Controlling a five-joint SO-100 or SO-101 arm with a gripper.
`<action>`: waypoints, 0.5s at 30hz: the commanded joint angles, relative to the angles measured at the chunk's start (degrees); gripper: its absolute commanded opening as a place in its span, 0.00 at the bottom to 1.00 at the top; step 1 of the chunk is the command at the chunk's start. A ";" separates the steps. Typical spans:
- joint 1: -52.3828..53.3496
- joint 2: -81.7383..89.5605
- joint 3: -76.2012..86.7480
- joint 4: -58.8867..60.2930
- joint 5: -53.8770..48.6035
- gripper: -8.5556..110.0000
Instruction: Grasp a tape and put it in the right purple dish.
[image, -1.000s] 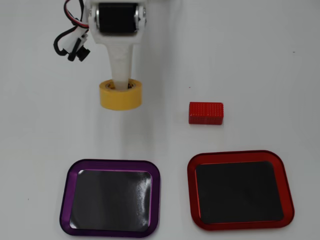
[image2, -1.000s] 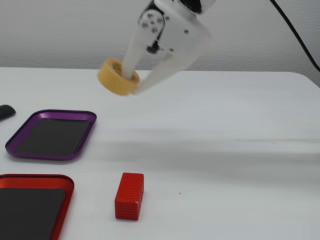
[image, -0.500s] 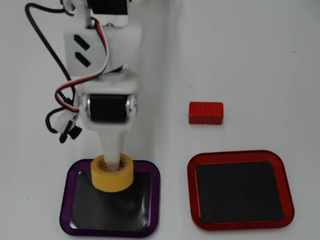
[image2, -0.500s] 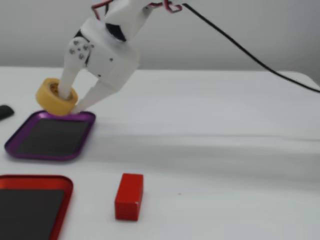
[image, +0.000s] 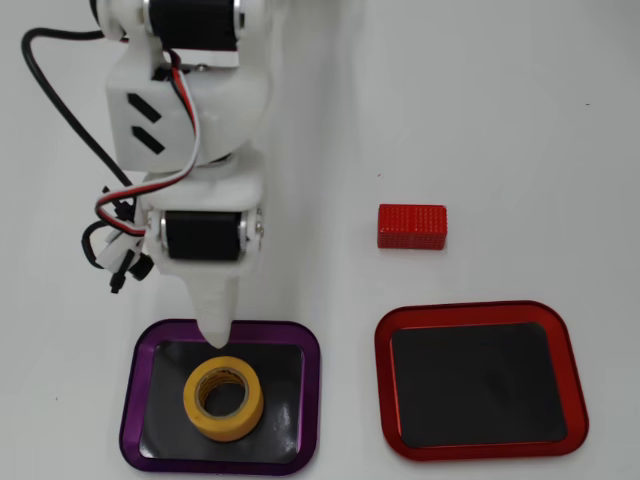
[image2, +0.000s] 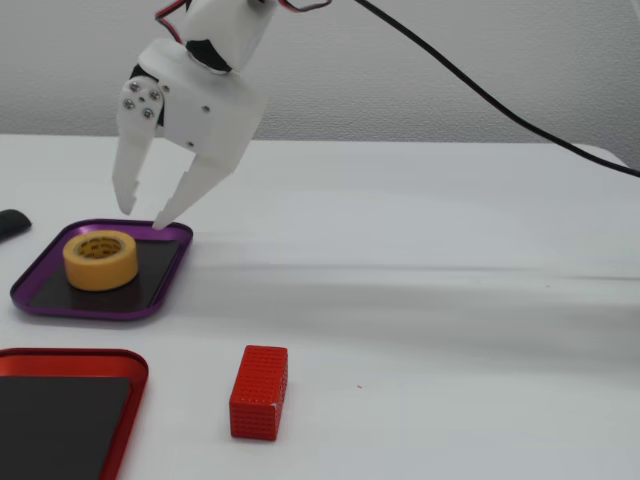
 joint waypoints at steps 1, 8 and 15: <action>-0.09 1.32 -6.50 5.27 -0.62 0.16; -0.18 2.81 -23.20 22.68 0.26 0.17; 0.79 10.46 -39.20 37.18 4.48 0.16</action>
